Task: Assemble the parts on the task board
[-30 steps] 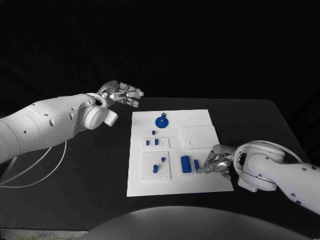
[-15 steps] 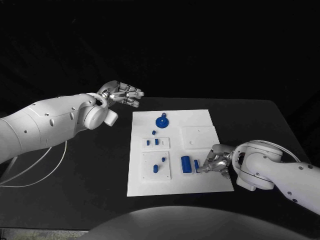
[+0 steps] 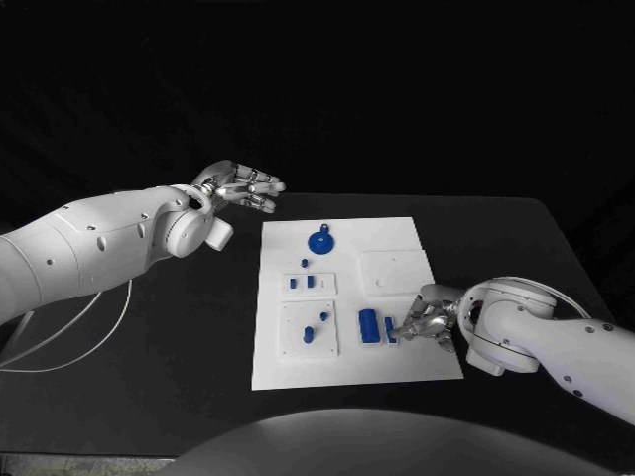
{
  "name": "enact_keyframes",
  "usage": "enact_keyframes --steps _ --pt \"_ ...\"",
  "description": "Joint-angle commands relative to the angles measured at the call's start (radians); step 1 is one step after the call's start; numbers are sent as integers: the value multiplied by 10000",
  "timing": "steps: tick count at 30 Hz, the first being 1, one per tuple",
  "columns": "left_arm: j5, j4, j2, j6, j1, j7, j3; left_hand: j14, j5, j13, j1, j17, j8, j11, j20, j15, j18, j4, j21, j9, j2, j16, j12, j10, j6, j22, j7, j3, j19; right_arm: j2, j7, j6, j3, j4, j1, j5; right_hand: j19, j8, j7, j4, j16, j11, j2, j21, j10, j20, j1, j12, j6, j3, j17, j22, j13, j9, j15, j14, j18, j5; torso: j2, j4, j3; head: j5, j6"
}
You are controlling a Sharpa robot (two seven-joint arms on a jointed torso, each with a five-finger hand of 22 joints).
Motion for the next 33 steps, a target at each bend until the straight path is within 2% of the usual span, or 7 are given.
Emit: enact_keyframes --steps 1,9,13,19,23,26,33 --pt "-14 11 22 137 3 49 8 -40 -48 14 -86 16 -54 -17 9 14 -93 42 35 -12 21 52 64 -55 -48 -13 8 3 45 57 8 109 1 -68 -16 -23 445 18 5 -63 -45 -22 46 61 65 -64 32 -17 86 1 16 -16 5 -2 -51 2 -126 -20 3 -4 5 -13 1" --pt "-7 -6 40 70 3 134 8 -36 -52 14 -79 19 -54 -19 8 11 -91 37 38 -12 36 57 64 -49 -40 -17 7 -4 48 30 204 -322 29 -105 -26 92 447 25 53 86 -69 2 -241 59 68 -69 -328 -13 88 -193 -4 -25 9 -9 -50 -3 -116 -21 -23 -14 -2 -49 1" --pt "102 -75 69 -72 2 276 8 -25 -47 14 -87 21 -47 -26 4 6 -90 33 42 -8 49 64 66 -27 17 -16 0 -9 55 10 438 -713 296 -182 -24 481 436 18 107 414 -112 37 -393 5 27 -50 -382 -52 -31 -931 -36 -53 -6 -8 -31 -14 -91 -18 -41 -14 -10 -110 31" --pt "658 -298 180 -675 2 802 8 63 -29 12 -91 27 -28 -85 -37 -38 -107 -50 64 12 177 84 60 153 556 -6 -64 -75 100 139 1615 -2030 785 -1026 377 1865 405 -5 205 1573 -429 113 -147 -436 -143 19 505 -378 -244 -2700 -270 -266 -239 -521 33 -49 -14 18 -96 -20 -54 -272 589" --pt "1111 -476 259 -953 5 1058 9 70 -2 9 -33 -8 -4 -131 -46 -47 -133 -149 41 28 291 20 57 304 976 -19 -116 -109 68 511 3186 -2793 878 -2167 897 3012 341 -15 321 617 -944 218 861 -1561 -338 131 726 -778 -505 -4557 -698 -813 -604 -1534 126 -115 88 2278 -191 -28 -103 -324 820" --pt "1456 -640 322 -1076 9 1185 10 92 6 8 -1 -126 -10 -151 -15 -14 -143 -230 -3 29 410 -345 55 394 1103 -61 -149 -194 -4 982 4621 -3128 909 -3296 1306 3982 213 28 343 -259 -1769 267 1769 -2284 -712 189 944 -1555 -535 -5693 -1370 -1281 -1292 -2203 166 -352 162 2510 -282 -30 -123 -347 1029" --pt "2128 -1032 501 -1163 31 1407 15 -67 46 5 162 -302 -11 -98 137 158 -67 -344 -44 28 579 -1170 51 256 1257 -149 -189 -194 -200 2056 6985 -3188 934 -5508 1948 6249 -351 -9 776 -1395 -3928 619 2627 -4036 -1411 535 1914 -3716 -1273 -5887 -3157 -3114 -3991 -4929 515 -1097 113 2546 -411 -33 -94 -423 1514"
